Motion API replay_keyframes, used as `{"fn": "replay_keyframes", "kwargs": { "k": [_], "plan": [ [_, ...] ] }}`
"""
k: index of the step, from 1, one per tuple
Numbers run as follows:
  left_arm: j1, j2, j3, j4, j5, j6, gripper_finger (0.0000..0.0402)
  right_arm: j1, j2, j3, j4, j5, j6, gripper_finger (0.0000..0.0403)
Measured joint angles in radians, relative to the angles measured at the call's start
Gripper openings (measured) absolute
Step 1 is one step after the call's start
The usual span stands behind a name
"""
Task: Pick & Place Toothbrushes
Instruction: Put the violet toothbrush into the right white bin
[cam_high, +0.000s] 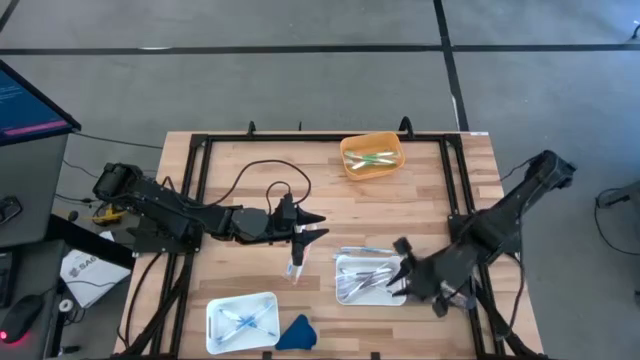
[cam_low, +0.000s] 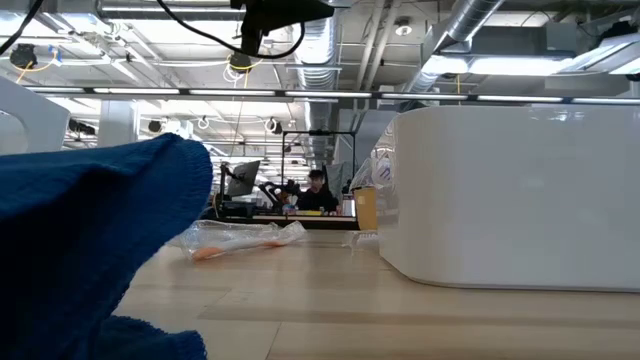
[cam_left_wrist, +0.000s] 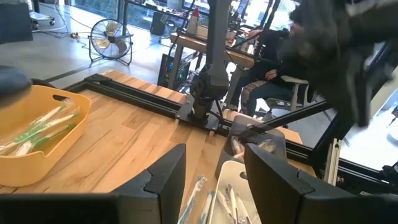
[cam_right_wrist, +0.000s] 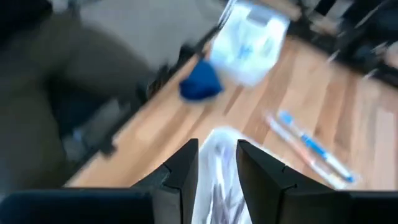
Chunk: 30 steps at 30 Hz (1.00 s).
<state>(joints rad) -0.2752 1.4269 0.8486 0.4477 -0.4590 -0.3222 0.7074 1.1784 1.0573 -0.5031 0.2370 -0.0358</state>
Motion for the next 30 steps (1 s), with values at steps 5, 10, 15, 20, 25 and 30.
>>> {"fn": "replay_keyframes", "kwargs": {
  "k": [5, 10, 15, 20, 25, 30],
  "plan": [
    [0.000, 0.000, 0.000, 0.005, 0.000, 0.000, 0.0157, -0.009, 0.127, 0.000, -0.038, -0.001, -0.050, 0.0102],
    [0.000, 0.000, 0.000, 0.006, 0.000, 0.000, 0.0157, -0.071, 0.234, -0.001, -0.046, 0.022, -0.073, 0.0102],
    [0.000, 0.000, 0.000, 0.011, 0.000, 0.000, 0.0157, -0.152, 0.306, -0.001, -0.042, 0.038, -0.103, 0.0102],
    [0.000, 0.000, 0.000, 0.013, 0.000, 0.000, 0.0157, -0.225, 0.366, 0.000, -0.028, 0.037, -0.093, 0.0102],
    [0.000, 0.000, 0.000, 0.019, 0.000, 0.000, 0.0157, -0.288, 0.434, 0.000, -0.026, 0.033, -0.024, 0.0102],
    [0.000, 0.000, 0.000, 0.022, 0.000, 0.000, 0.0157, -0.336, 0.494, 0.000, -0.020, -0.057, -0.008, 0.0096]
  ]
}}
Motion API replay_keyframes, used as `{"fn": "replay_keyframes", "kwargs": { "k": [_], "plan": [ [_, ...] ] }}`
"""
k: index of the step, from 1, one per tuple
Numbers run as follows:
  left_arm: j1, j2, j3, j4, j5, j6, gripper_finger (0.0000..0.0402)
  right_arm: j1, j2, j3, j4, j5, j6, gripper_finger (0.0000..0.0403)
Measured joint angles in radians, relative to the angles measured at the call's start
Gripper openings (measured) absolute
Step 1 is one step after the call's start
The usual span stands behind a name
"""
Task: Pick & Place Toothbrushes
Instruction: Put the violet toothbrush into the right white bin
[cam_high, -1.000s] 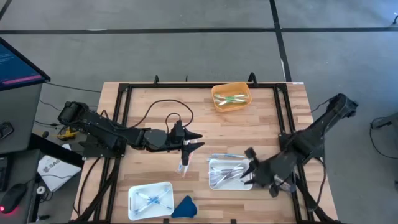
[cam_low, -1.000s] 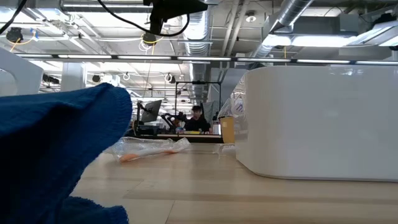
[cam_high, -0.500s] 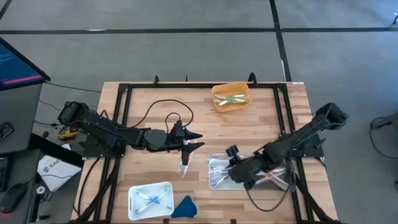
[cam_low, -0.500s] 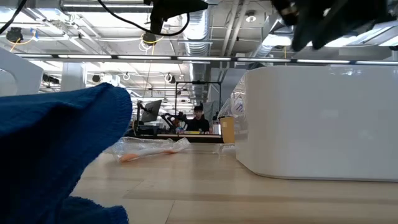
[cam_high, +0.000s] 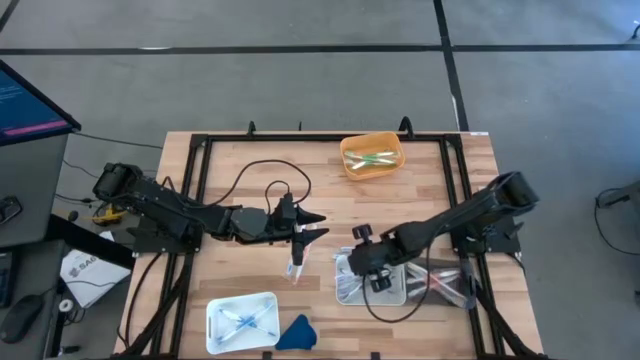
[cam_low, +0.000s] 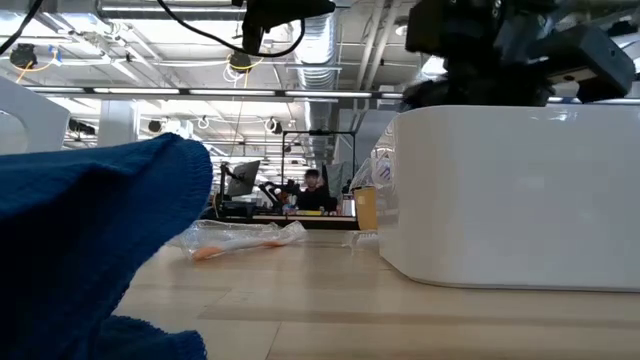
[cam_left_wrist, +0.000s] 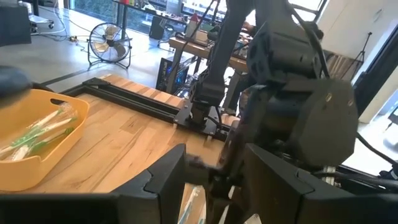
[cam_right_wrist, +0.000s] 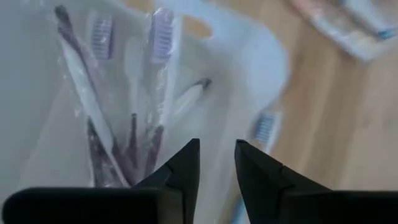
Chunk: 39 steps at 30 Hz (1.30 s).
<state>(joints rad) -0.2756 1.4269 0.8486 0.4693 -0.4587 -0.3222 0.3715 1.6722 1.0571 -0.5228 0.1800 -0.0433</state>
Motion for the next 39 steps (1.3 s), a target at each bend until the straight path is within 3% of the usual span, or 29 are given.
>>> {"fn": "replay_keyframes", "kwargs": {
  "k": [7, 14, 39],
  "plan": [
    [0.000, 0.000, 0.000, 0.005, 0.000, 0.002, 0.0157, -0.010, 0.002, 0.027, -0.060, -0.054, 0.040, 0.0073],
    [0.000, 0.000, 0.000, 0.011, 0.000, 0.003, 0.0157, 0.022, -0.011, 0.051, 0.015, -0.209, 0.079, 0.0066],
    [0.000, 0.000, 0.000, 0.032, 0.000, 0.003, 0.0157, -0.022, 0.081, 0.049, 0.024, -0.207, 0.020, 0.0065]
  ]
}}
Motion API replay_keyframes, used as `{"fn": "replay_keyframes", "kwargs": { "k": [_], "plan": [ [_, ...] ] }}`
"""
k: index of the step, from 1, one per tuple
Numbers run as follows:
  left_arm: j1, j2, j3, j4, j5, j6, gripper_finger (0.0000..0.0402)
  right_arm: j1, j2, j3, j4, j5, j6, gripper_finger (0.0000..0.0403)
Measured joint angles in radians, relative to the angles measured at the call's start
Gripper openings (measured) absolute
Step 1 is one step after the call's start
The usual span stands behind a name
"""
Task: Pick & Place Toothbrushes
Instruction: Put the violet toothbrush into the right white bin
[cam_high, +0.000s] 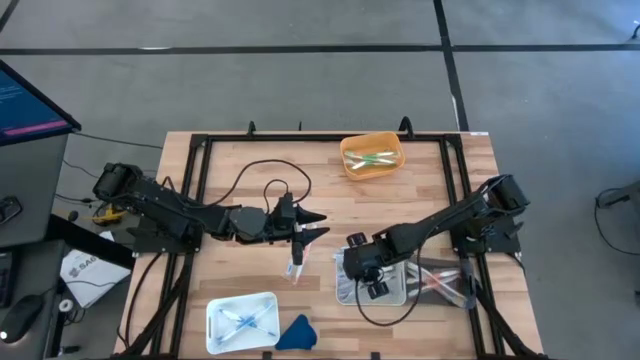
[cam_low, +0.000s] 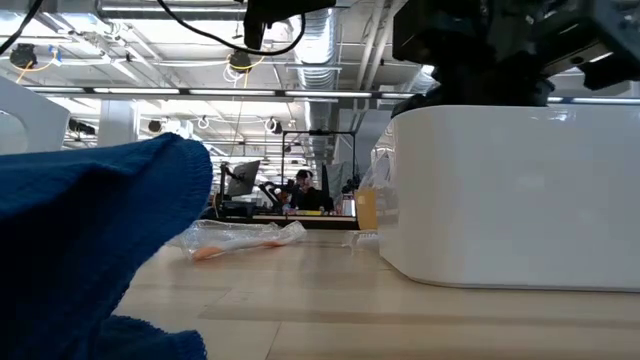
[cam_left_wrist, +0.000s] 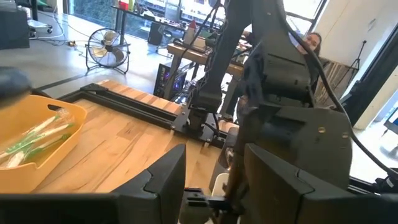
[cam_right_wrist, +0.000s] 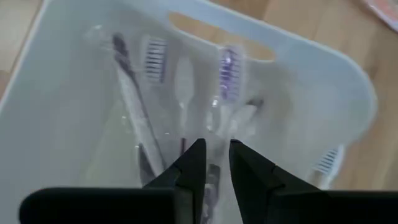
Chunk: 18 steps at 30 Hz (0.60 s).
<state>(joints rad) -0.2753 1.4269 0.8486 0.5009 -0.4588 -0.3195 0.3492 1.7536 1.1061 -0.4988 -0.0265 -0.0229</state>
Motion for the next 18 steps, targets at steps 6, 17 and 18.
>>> {"fn": "replay_keyframes", "kwargs": {
  "k": [6, 17, 18],
  "plan": [
    [0.000, 0.000, 0.000, 0.009, 0.000, 0.000, 0.0157, 0.006, -0.005, 0.000, -0.002, 0.000, 0.020, 0.0065],
    [0.000, 0.000, 0.000, 0.020, 0.000, -0.003, 0.0157, 0.051, 0.002, 0.000, -0.058, -0.005, 0.031, 0.0065],
    [0.000, 0.000, 0.000, 0.020, 0.000, -0.003, 0.0157, 0.056, 0.002, 0.000, -0.062, -0.013, 0.031, 0.0065]
  ]
}}
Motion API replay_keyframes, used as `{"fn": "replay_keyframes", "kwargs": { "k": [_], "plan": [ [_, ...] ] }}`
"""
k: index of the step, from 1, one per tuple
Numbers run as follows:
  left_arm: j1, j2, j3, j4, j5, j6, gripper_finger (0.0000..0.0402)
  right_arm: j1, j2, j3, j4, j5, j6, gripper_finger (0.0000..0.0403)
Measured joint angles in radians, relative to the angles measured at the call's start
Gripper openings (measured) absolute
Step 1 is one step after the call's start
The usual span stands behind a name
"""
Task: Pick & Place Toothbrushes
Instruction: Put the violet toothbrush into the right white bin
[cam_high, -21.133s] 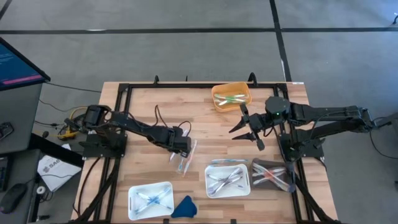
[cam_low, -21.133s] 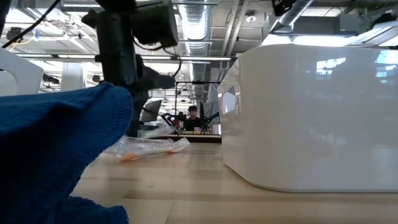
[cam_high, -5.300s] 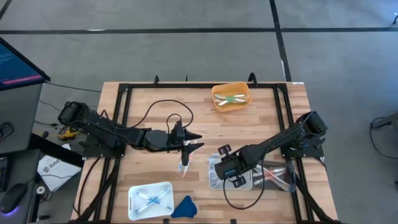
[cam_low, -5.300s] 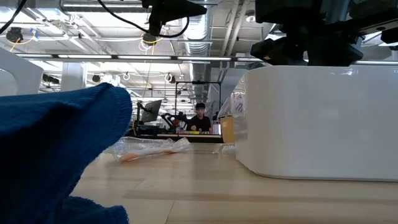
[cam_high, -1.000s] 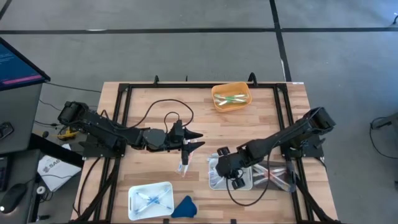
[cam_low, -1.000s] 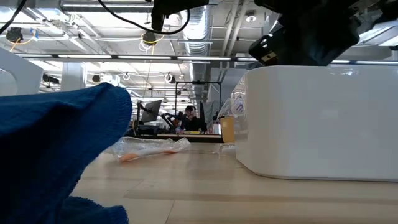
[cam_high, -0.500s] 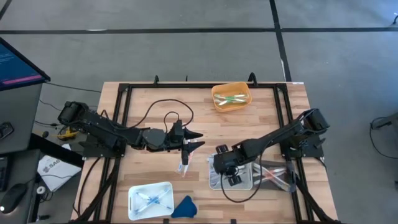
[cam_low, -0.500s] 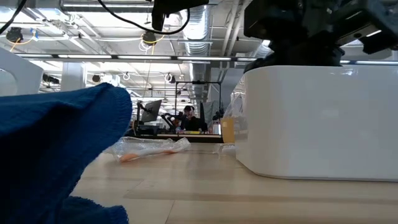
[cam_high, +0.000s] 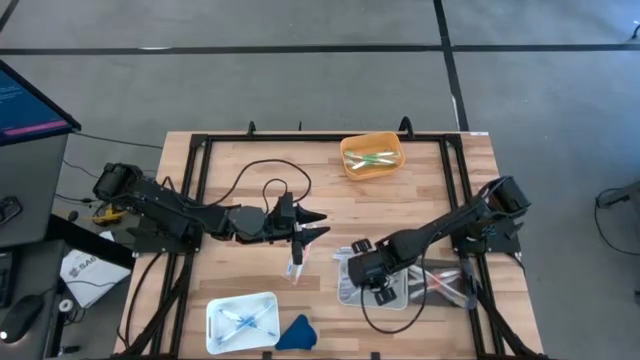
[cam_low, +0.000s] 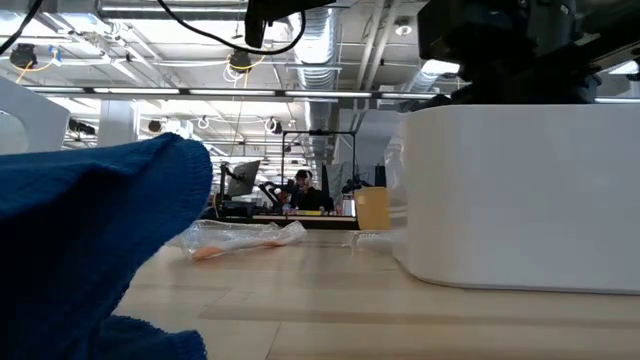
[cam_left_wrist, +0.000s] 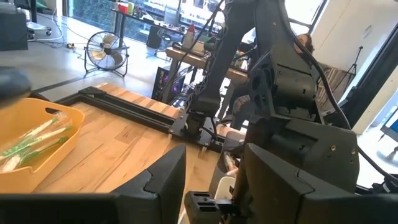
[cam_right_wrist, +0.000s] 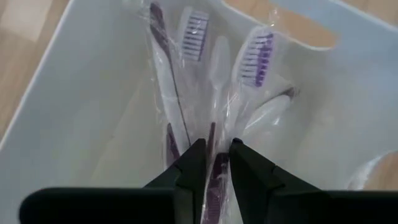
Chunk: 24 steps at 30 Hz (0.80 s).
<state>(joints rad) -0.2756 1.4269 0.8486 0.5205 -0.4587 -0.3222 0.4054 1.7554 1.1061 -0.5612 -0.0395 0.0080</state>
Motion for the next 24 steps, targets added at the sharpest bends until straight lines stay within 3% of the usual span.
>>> {"fn": "replay_keyframes", "kwargs": {
  "k": [7, 13, 24],
  "plan": [
    [0.000, 0.000, 0.000, 0.004, 0.000, 0.002, 0.0157, 0.007, -0.003, 0.000, -0.008, -0.013, -0.037, 0.0058],
    [0.000, 0.000, 0.000, 0.004, 0.000, 0.003, 0.0157, 0.007, -0.003, 0.000, -0.014, -0.013, -0.045, 0.0006],
    [0.000, 0.000, 0.000, 0.004, 0.000, 0.003, 0.0157, 0.015, -0.004, 0.001, -0.053, -0.013, -0.045, 0.0004]
  ]
}}
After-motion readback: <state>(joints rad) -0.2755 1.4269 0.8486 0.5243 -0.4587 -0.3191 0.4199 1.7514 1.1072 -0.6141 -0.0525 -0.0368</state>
